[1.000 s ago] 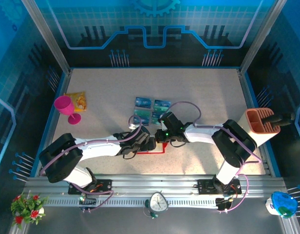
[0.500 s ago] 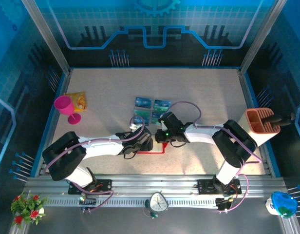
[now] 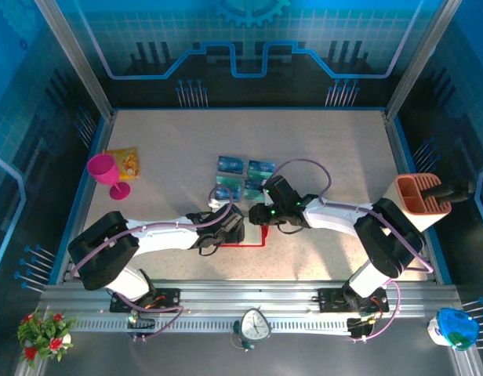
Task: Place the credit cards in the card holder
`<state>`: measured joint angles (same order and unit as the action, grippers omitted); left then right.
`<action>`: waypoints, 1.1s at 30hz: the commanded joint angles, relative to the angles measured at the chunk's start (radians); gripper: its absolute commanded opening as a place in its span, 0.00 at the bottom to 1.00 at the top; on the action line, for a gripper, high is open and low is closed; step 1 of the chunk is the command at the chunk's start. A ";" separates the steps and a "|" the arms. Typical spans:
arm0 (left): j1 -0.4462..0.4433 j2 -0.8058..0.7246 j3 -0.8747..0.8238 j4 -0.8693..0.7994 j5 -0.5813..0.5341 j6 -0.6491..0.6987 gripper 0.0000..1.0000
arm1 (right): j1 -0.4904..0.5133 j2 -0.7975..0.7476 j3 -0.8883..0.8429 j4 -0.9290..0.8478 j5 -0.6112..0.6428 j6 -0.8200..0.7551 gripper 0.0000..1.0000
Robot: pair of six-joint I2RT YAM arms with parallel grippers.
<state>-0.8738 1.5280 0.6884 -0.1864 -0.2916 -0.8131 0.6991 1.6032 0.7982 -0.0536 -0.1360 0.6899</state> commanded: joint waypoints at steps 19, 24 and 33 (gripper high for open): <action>-0.002 0.046 -0.016 0.026 0.048 0.004 0.94 | 0.025 0.133 0.006 0.010 -0.036 -0.003 0.00; -0.002 0.068 -0.008 0.003 0.043 0.009 0.94 | 0.042 0.159 0.032 0.019 -0.047 0.011 0.00; -0.003 0.115 -0.007 -0.003 0.047 0.014 0.73 | 0.025 0.095 0.024 0.019 -0.051 0.032 0.08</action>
<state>-0.8803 1.5597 0.7067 -0.1844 -0.3206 -0.8017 0.7258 1.7271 0.8318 0.0082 -0.1772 0.7063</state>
